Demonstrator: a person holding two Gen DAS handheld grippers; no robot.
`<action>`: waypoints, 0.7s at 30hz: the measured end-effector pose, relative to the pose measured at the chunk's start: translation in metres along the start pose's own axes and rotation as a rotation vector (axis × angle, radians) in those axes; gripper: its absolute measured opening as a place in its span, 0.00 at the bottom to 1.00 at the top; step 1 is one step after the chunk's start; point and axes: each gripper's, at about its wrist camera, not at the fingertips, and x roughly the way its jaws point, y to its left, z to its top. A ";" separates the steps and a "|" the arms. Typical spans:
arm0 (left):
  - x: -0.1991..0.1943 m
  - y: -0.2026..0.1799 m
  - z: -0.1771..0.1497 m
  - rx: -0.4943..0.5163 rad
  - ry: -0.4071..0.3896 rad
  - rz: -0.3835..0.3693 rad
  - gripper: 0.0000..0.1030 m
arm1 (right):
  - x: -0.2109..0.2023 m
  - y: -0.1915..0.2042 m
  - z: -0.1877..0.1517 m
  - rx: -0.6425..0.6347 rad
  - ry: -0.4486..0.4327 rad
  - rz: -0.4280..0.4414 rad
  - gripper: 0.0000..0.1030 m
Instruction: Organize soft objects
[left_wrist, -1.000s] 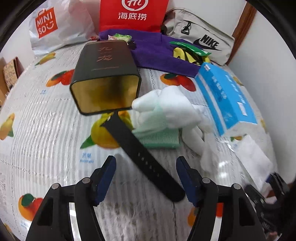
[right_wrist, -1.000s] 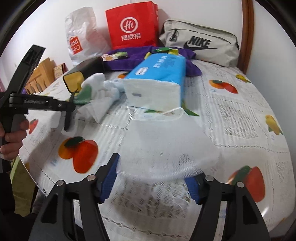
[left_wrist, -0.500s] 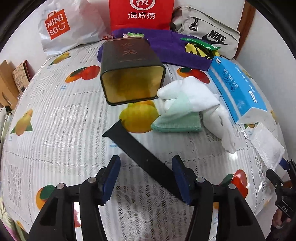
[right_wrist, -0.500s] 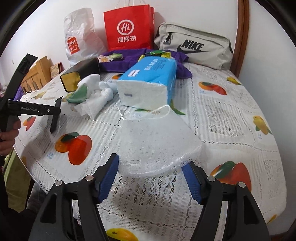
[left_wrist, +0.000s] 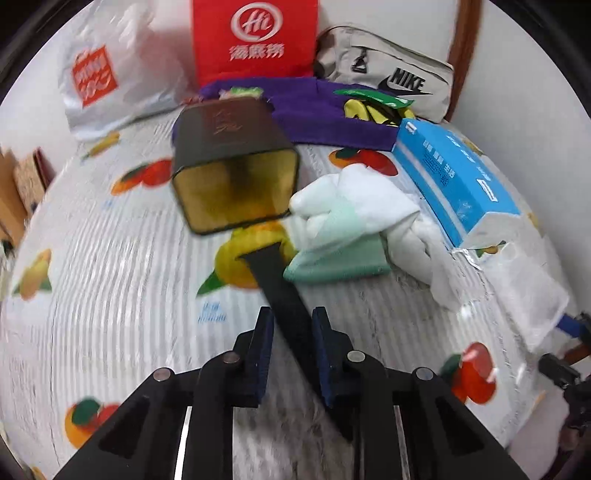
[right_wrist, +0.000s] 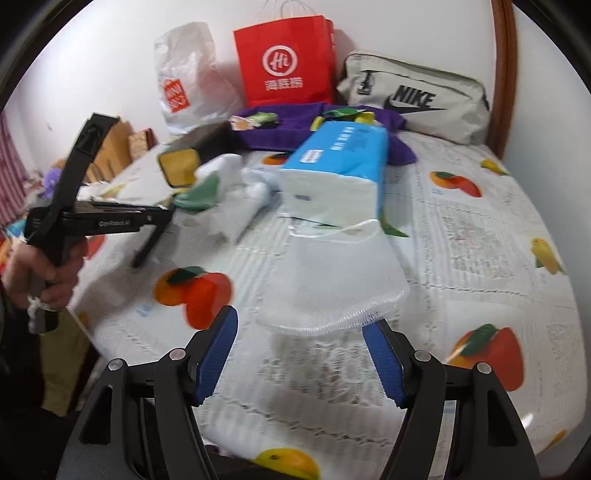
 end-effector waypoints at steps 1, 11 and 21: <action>-0.001 0.002 -0.001 -0.017 0.013 0.003 0.24 | -0.002 0.000 0.000 0.004 -0.001 0.020 0.67; 0.008 -0.026 -0.004 0.078 -0.021 0.087 0.21 | -0.005 -0.007 -0.002 0.036 0.008 -0.081 0.67; 0.004 -0.007 -0.009 0.035 0.014 0.112 0.57 | 0.005 -0.024 -0.003 0.052 0.041 -0.174 0.74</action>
